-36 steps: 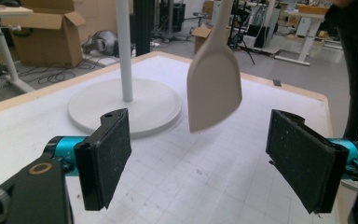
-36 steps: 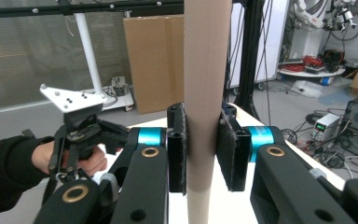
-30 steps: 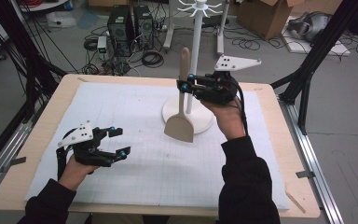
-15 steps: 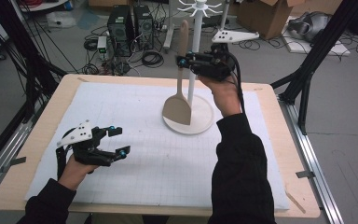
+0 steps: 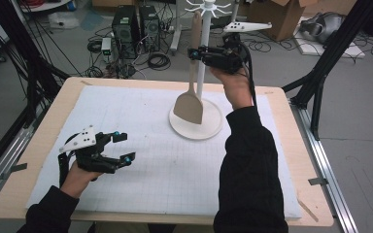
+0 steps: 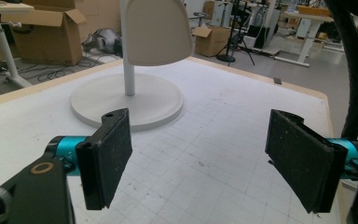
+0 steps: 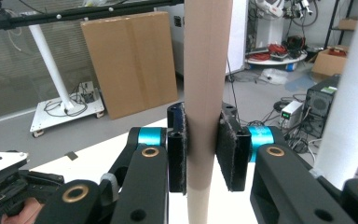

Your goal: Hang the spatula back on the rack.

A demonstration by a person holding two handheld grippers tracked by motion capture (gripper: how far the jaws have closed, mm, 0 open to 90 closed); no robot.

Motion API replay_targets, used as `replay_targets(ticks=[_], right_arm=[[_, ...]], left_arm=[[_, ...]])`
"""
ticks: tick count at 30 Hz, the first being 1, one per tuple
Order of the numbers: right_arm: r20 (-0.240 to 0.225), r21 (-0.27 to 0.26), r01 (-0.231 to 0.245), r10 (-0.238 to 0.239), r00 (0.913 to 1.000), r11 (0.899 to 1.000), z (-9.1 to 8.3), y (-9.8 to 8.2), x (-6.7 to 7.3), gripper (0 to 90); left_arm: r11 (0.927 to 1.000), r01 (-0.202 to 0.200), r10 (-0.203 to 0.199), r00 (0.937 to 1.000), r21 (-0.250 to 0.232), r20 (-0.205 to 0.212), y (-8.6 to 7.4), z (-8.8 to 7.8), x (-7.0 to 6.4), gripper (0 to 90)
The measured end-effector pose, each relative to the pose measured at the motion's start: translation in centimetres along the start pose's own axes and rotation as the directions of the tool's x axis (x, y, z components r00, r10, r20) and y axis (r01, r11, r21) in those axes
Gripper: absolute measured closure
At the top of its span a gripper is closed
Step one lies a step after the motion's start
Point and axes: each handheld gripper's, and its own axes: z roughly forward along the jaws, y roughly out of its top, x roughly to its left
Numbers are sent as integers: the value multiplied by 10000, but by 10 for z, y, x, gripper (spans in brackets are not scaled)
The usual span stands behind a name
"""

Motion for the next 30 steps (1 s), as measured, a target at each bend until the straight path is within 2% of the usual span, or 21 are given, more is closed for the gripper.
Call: replay_targets(ticks=[11, 19, 25, 27, 28, 30], right_arm=[[150, 192, -280, 277, 9995, 9994, 5, 1, -10, 756], [571, 205, -465, 452, 9973, 9987, 1, -2, -17, 756], [720, 344, -81, 56, 9974, 9994, 1, -6, -10, 746], [826, 241, 11, -31, 9966, 9997, -2, -9, -7, 719], [828, -5, 22, -22, 9966, 10000, -7, -12, -5, 651], [926, -71, 59, -52, 9957, 10000, -11, -13, -4, 620]], left_arm=[[10000, -7, 7, 10000, 14, 3, -1, 0, 0, 231], [10000, 8, -8, 10000, 0, -14, -1, -2, 1, 231], [9998, 95, -95, 10000, -145, -10, -2, -2, 1, 229], [9995, 201, -202, 9998, -239, -28, -2, -3, 1, 226], [9994, 233, -234, 9997, -256, -58, -3, -4, 1, 226], [9995, 219, -221, 9997, -240, -114, -3, -5, 2, 226]])
